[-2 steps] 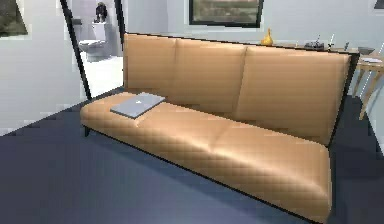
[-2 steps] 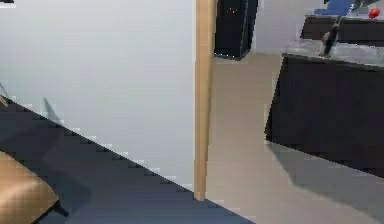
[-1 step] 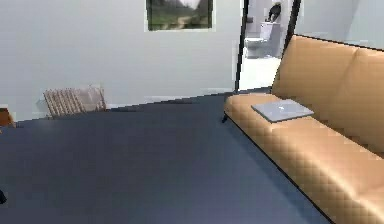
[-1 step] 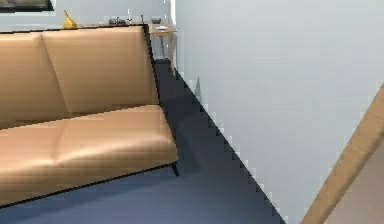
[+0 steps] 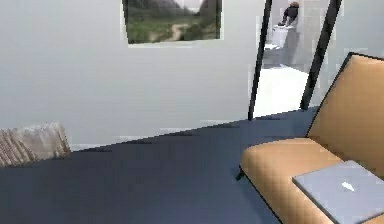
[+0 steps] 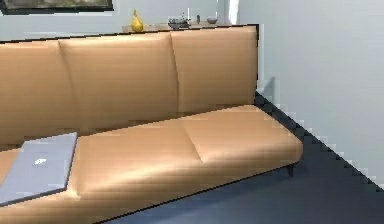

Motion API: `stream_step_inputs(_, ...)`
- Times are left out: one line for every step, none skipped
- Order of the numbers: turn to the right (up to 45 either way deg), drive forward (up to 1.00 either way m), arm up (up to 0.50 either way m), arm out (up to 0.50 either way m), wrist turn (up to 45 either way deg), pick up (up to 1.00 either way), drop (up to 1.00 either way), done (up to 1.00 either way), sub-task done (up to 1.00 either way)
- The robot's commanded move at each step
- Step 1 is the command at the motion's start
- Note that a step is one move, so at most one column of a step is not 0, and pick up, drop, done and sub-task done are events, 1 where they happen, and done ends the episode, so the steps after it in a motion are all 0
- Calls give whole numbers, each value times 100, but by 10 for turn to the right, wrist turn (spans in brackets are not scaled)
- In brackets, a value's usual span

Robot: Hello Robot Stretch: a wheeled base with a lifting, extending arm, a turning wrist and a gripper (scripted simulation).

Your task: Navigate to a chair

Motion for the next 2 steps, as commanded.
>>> stream_step_inputs(-30,0,0,0,0,0,0,0,0)
stream_step_inputs(0,100,0,0,0,0,0,0,0)
